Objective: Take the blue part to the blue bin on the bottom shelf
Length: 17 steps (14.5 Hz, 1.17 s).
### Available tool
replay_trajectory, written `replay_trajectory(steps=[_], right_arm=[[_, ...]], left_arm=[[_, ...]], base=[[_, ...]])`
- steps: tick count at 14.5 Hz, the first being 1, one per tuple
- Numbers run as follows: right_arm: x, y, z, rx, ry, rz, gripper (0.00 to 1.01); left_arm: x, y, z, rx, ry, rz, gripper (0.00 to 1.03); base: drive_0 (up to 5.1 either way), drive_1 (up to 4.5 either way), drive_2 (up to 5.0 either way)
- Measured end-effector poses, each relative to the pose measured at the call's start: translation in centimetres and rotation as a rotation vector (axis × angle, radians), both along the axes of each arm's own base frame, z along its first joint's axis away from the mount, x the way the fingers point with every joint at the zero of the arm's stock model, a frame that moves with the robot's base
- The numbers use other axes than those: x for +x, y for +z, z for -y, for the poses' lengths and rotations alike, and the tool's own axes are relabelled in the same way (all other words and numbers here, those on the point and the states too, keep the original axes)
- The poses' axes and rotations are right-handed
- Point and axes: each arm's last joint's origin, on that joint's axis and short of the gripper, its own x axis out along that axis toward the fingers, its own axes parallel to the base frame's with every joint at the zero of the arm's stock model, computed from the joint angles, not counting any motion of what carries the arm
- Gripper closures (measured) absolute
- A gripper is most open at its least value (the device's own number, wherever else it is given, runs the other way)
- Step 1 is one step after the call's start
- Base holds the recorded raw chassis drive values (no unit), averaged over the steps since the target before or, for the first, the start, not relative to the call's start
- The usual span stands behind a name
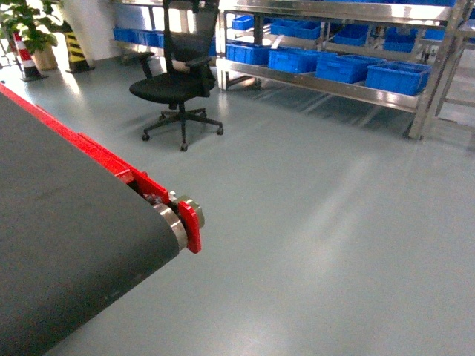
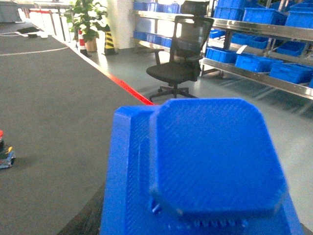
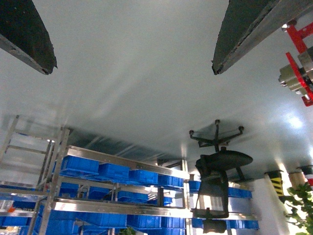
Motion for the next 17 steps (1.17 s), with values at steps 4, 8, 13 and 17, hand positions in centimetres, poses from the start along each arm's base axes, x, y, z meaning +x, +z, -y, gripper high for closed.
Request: replay_trajectory(steps=[4, 8, 13, 17], right_arm=[[0.0, 0.0, 0.0, 0.0, 0.0, 0.0, 0.03], [0.0, 0.0, 0.0, 0.0, 0.0, 0.0, 0.03], [0.0, 0.0, 0.0, 0.0, 0.0, 0.0, 0.03], [0.0, 0.0, 0.0, 0.0, 0.0, 0.0, 0.03]], left_arm=[[0.0, 0.0, 0.0, 0.0, 0.0, 0.0, 0.6], [0.0, 0.0, 0.0, 0.0, 0.0, 0.0, 0.6], [0.0, 0.0, 0.0, 0.0, 0.0, 0.0, 0.6], [0.0, 0.0, 0.0, 0.0, 0.0, 0.0, 0.6]], base=[[-1.6, -1.62, -1.6], [-1.6, -1.63, -1.6], [-1.7, -1.66, -1.7], [-1.5, -1.52, -1.5]])
